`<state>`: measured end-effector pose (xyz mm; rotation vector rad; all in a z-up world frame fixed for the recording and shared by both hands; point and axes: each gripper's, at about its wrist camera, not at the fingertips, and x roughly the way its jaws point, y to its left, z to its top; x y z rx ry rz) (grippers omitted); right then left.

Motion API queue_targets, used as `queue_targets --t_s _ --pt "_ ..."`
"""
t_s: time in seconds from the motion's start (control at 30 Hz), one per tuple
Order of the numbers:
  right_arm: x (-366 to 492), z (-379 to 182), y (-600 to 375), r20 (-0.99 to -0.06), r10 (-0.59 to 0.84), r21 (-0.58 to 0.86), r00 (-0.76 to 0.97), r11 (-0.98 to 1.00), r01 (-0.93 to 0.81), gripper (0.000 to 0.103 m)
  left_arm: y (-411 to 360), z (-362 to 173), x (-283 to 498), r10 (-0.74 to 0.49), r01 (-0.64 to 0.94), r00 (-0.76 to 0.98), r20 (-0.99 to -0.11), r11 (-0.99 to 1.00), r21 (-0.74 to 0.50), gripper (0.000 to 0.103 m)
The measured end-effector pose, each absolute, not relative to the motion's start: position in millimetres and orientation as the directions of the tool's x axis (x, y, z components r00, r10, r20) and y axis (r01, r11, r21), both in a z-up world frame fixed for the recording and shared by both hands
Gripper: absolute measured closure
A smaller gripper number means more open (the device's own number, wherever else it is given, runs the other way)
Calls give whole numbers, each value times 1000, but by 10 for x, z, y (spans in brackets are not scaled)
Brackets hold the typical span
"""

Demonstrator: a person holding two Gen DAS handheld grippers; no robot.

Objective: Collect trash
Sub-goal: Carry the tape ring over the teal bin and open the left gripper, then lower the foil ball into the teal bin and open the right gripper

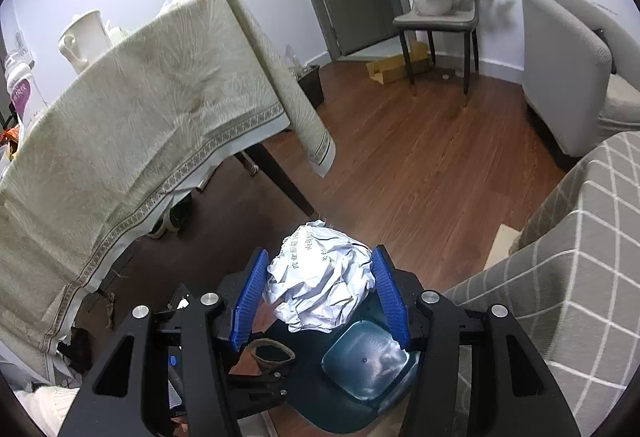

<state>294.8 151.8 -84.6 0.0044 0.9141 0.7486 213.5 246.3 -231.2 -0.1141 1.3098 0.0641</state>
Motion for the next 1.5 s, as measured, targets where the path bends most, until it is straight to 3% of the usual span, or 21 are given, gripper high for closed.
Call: queue_targets --t_s 0.07,0.37,0.67,1.0,1.2,1.5 --pt "2947 -899 1573 -728 578 301 368 752 -587 49 2513 -2328 2109 -17 -119 256 -967 992 -48 31" --pt "2997 -1233 1737 -798 511 269 321 777 -569 49 2736 -1905 1995 -25 -162 425 -905 981 -103 30" --pt "3005 -1713 1923 -869 425 222 256 794 -566 49 2886 -1051 1867 -8 -191 636 -772 967 -167 42" --pt "2916 -2177 2138 -918 354 183 180 780 -599 49 2847 -610 1807 -9 -186 708 -706 962 -199 58" --pt "2844 -2451 2287 -944 302 154 136 762 -629 49 2731 -269 1707 -4 -157 753 -658 970 -186 64" --pt "2748 -2862 2318 -971 222 111 91 750 -652 47 2537 52 1610 -31 -85 790 -613 984 -160 64"
